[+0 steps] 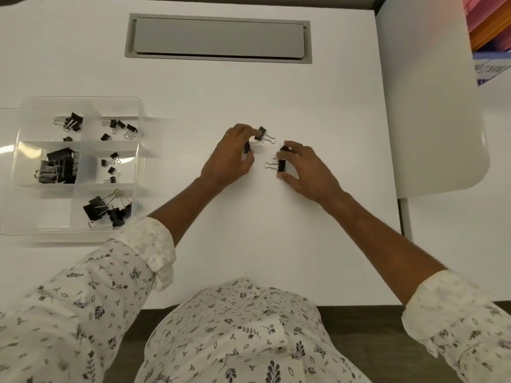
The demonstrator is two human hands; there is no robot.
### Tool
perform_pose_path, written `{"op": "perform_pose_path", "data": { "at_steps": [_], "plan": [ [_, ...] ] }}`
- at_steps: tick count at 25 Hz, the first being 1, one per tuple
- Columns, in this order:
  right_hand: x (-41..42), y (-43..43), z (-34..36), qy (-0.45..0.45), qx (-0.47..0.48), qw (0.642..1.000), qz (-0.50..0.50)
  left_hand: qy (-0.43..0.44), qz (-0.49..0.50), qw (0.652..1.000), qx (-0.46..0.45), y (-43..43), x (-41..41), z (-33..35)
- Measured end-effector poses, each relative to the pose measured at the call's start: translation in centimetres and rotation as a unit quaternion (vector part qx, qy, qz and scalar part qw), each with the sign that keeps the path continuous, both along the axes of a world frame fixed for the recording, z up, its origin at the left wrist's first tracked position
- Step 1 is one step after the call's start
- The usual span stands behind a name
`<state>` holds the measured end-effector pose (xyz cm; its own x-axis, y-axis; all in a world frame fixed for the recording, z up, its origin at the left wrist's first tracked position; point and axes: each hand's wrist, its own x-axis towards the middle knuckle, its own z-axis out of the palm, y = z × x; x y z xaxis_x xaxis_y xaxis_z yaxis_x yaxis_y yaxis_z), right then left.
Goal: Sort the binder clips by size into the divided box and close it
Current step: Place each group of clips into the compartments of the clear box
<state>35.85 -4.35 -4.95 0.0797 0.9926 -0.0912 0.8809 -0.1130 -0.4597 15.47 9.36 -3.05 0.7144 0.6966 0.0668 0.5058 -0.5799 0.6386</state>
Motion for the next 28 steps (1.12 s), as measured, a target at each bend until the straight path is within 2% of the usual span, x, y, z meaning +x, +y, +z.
{"op": "perform_pose_path", "data": {
  "at_steps": [5, 9, 11, 14, 20, 25, 28],
  "plan": [
    [-1.1, -1.4, -0.2, 0.013, 0.036, 0.999, -0.024, 0.070, -0.035, 0.996, -0.036, 1.6, 2.9, 0.2],
    [-1.4, -2.4, -0.3, 0.010, 0.033, 0.999, -0.033, 0.109, -0.070, 0.992, 0.006, 2.0, 3.5, -0.9],
    [-1.6, -2.7, -0.2, 0.011, 0.035, 0.999, -0.036, 0.109, -0.059, 0.992, 0.008, 2.1, 3.2, -1.1],
    [-1.8, -2.8, 0.0, 0.011, 0.035, 0.999, -0.038, 0.099, -0.023, 0.994, -0.036, 1.8, 2.6, -1.0],
    [-2.1, -2.8, 1.0, -0.070, 0.042, 0.996, -0.030, 0.084, 0.024, 0.993, -0.076, 1.0, 1.4, -0.9],
    [-2.1, -2.7, 1.5, -0.095, 0.024, 0.995, -0.025, 0.064, 0.053, 0.992, -0.099, 0.1, -0.7, -0.5],
    [-2.9, -2.7, 2.1, -0.090, 0.032, 0.995, -0.014, 0.023, 0.100, 0.983, -0.155, -0.9, -2.7, -0.2]
  ]
}}
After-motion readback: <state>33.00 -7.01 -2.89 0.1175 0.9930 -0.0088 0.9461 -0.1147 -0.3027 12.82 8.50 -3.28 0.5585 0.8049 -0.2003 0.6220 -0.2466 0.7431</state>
